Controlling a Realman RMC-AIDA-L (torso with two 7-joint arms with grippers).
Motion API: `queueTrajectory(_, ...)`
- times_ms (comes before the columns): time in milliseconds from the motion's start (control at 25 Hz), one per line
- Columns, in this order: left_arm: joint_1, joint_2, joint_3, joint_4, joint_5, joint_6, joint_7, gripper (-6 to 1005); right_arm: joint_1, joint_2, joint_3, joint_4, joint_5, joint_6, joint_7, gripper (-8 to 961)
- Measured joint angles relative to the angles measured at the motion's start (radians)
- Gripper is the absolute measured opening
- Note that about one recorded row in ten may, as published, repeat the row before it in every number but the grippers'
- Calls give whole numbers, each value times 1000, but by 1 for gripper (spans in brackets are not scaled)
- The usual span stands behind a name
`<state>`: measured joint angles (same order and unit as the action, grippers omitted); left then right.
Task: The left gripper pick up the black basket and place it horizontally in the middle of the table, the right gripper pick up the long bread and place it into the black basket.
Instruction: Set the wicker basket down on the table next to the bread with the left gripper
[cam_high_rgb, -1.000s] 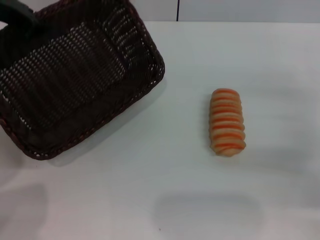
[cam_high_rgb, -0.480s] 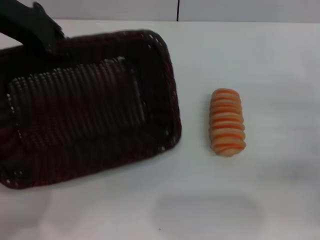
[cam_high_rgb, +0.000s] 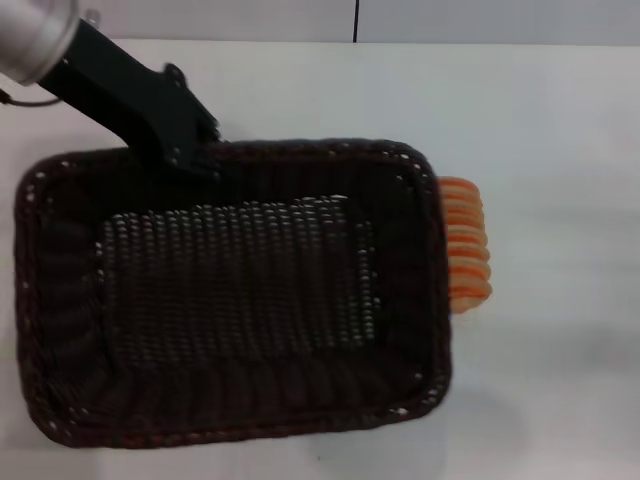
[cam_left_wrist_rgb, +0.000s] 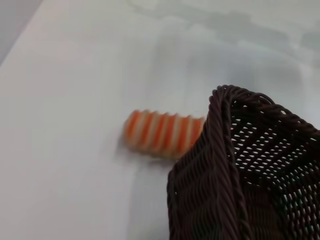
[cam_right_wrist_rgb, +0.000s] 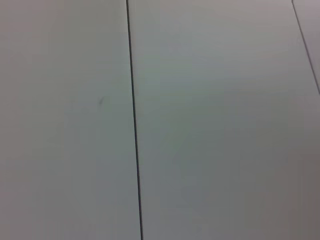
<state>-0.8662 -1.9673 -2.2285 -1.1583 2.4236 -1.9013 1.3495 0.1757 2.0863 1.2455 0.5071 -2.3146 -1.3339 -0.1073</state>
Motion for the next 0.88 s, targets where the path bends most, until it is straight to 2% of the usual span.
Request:
queueTrajectory(40,-8,-13,2,15,0,-2,-4,192,4,0,0,-1,0,2,0,713)
queueTrajectory(320,-33,-34,1,97,-1,15,-13,194,6,-1,-9,-2,0,3,0,714)
queueTrajectory(640,-23,-61,-8,169,-4,53,53,197,-1,-2,-9,-5,-6,-2,0,713)
queueTrajectory(880,-1,-79,8,180,1,115,84,200,-7,-3,-9,-1,-7,-3,0,714)
